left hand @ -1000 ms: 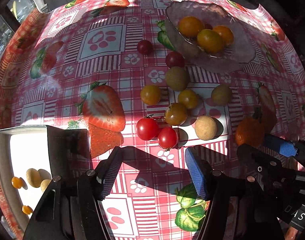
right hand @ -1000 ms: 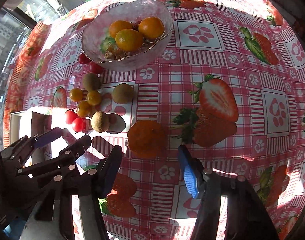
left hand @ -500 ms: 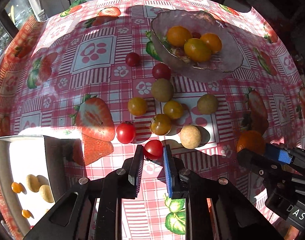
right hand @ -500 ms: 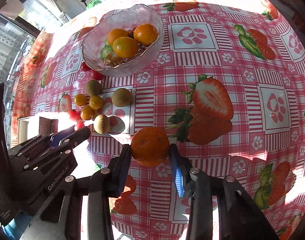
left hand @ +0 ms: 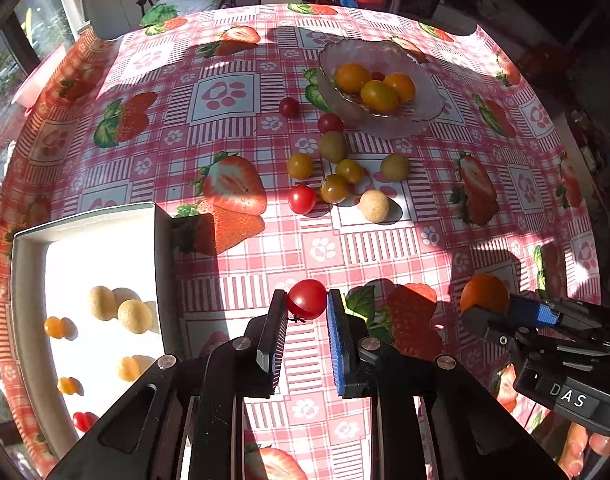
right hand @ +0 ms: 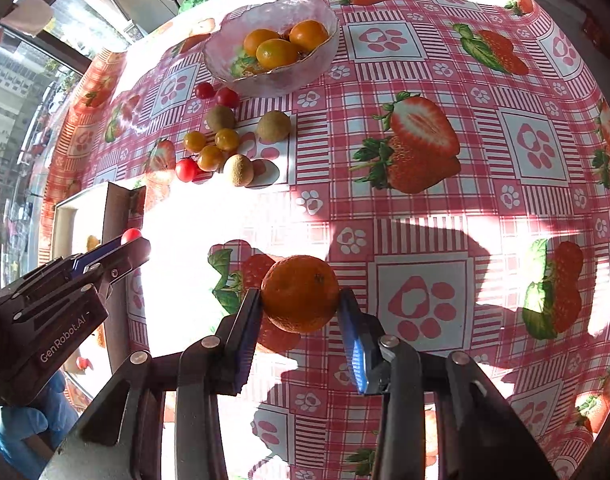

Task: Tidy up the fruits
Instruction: 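Carry both fruits into the tray and open both tools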

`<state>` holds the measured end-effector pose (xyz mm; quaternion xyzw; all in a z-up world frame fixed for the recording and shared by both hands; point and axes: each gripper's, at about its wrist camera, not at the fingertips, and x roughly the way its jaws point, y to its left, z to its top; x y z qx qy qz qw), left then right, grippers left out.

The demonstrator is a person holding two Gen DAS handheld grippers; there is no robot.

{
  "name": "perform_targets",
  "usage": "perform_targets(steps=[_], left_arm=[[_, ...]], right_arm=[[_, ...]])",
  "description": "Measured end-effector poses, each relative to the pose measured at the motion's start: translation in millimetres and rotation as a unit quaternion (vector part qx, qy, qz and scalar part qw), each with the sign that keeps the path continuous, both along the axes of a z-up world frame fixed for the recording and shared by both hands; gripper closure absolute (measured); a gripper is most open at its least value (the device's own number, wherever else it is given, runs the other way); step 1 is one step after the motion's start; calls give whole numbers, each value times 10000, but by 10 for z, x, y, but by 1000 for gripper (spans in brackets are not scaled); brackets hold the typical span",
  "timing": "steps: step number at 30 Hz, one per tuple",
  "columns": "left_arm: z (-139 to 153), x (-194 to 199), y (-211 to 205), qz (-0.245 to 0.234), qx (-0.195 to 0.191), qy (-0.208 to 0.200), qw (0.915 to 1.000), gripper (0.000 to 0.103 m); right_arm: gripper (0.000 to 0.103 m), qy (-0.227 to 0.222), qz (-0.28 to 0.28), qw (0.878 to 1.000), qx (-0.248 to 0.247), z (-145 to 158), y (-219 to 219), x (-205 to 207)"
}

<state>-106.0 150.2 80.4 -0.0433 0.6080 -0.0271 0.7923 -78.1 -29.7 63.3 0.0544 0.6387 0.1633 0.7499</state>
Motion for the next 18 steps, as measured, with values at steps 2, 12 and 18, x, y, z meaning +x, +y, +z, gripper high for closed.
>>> perform_targets(steps=[2, 12, 18], left_arm=[[32, -119, 68, 3, -18, 11, 10000, 82], [169, -622, 641, 480, -6, -37, 9988, 82], [156, -800, 1148, 919, 146, -56, 9956, 82]], right_arm=[[61, 8, 73, 10000, -13, 30, 79, -91], [61, 20, 597, 9982, -4, 182, 718, -376], [61, -68, 1096, 9939, 138, 311, 1296, -481]])
